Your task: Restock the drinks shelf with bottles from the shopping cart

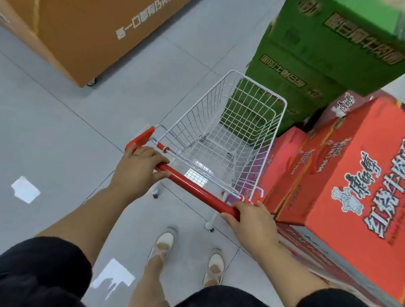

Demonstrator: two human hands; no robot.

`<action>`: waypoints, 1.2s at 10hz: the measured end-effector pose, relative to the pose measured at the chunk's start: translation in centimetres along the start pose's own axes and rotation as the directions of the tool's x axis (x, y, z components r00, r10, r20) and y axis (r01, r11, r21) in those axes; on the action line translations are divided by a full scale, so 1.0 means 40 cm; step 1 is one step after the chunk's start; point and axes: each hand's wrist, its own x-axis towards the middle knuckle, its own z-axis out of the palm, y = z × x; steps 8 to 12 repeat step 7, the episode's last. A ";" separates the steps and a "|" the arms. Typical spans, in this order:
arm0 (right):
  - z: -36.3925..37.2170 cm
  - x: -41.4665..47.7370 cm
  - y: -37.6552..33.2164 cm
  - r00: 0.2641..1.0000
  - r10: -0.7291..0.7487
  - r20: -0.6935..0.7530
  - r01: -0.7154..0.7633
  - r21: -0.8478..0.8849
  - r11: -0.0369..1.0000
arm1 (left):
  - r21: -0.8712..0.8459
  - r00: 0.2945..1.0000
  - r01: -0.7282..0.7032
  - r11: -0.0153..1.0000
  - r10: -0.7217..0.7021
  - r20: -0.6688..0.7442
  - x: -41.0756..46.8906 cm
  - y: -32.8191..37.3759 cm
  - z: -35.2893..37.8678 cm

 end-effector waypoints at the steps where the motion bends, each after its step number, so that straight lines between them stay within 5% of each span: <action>1: -0.005 0.012 -0.033 0.996 0.091 0.004 -0.091 0.034 0.995 | -0.002 0.997 -0.067 0.998 0.067 0.031 0.059 -0.021 -0.023; 5: -0.023 0.051 -0.068 0.974 0.229 0.003 -0.228 0.087 0.970 | 0.092 0.962 -0.262 0.961 0.253 0.102 0.195 -0.056 -0.061; 6: -0.025 0.055 -0.066 0.972 0.233 0.034 -0.236 0.107 0.966 | 0.111 0.959 -0.262 0.959 0.245 0.142 0.200 -0.049 -0.067; 7: -0.059 0.054 -0.066 0.944 0.291 0.156 -0.326 0.303 0.895 | 0.077 0.952 -0.213 0.974 0.189 0.240 0.211 -0.019 -0.092; 12: -0.059 0.054 -0.066 0.944 0.291 0.156 -0.326 0.303 0.895 | 0.077 0.952 -0.213 0.974 0.189 0.240 0.211 -0.019 -0.092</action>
